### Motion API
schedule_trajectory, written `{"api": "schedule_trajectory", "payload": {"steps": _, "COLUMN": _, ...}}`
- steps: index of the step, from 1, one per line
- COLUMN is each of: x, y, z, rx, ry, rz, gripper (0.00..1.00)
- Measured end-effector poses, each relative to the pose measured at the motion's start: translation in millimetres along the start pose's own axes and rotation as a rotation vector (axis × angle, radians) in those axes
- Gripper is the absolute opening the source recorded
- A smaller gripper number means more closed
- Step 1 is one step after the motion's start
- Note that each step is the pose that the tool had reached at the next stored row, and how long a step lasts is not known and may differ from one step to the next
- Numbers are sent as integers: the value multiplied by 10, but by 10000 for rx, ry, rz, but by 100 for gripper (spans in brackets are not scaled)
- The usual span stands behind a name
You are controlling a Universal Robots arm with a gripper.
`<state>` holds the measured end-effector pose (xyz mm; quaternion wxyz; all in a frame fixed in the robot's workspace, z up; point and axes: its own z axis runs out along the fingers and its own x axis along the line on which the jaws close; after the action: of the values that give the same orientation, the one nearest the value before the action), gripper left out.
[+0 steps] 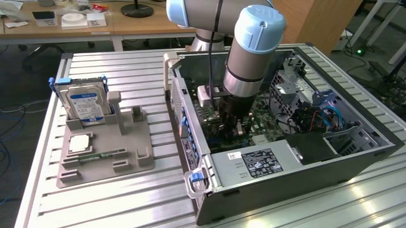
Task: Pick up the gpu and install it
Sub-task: 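Insert the gpu into the slot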
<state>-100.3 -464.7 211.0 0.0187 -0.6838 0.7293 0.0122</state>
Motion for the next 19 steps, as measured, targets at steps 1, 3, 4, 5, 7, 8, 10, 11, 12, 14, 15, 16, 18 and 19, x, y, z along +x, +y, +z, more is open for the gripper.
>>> {"api": "schedule_trajectory", "payload": {"steps": 1, "x": 0, "y": 0, "z": 0, "rx": 0, "ry": 0, "rz": -1, "gripper": 28}}
{"api": "schedule_trajectory", "payload": {"steps": 3, "x": 0, "y": 0, "z": 0, "rx": 0, "ry": -1, "rz": 0, "gripper": 28}}
{"api": "schedule_trajectory", "payload": {"steps": 4, "x": 0, "y": 0, "z": 0, "rx": -1, "ry": -1, "rz": 0, "gripper": 28}}
{"api": "schedule_trajectory", "payload": {"steps": 5, "x": 0, "y": 0, "z": 0, "rx": 0, "ry": -1, "rz": 0, "gripper": 28}}
{"api": "schedule_trajectory", "payload": {"steps": 7, "x": -2, "y": 0, "z": 6, "rx": 3, "ry": -19, "rz": 3, "gripper": 29}}
{"api": "schedule_trajectory", "payload": {"steps": 8, "x": -1, "y": 1, "z": 5, "rx": 3, "ry": -11, "rz": 3, "gripper": 29}}
{"api": "schedule_trajectory", "payload": {"steps": 10, "x": 0, "y": 0, "z": 0, "rx": 1, "ry": -3, "rz": 1, "gripper": 35}}
{"api": "schedule_trajectory", "payload": {"steps": 11, "x": 0, "y": 0, "z": -4, "rx": 0, "ry": 0, "rz": 0, "gripper": 42}}
{"api": "schedule_trajectory", "payload": {"steps": 12, "x": 0, "y": 0, "z": -12, "rx": 3, "ry": 0, "rz": -1, "gripper": 42}}
{"api": "schedule_trajectory", "payload": {"steps": 14, "x": -2, "y": -1, "z": -55, "rx": 10, "ry": -2, "rz": -2, "gripper": 42}}
{"api": "schedule_trajectory", "payload": {"steps": 15, "x": -4, "y": -1, "z": -81, "rx": 19, "ry": -2, "rz": -2, "gripper": 42}}
{"api": "schedule_trajectory", "payload": {"steps": 16, "x": -6, "y": -1, "z": -106, "rx": 32, "ry": -3, "rz": -2, "gripper": 42}}
{"api": "schedule_trajectory", "payload": {"steps": 18, "x": -11, "y": -1, "z": -164, "rx": 65, "ry": -5, "rz": -3, "gripper": 42}}
{"api": "schedule_trajectory", "payload": {"steps": 19, "x": -15, "y": -1, "z": -193, "rx": 84, "ry": -7, "rz": -3, "gripper": 42}}
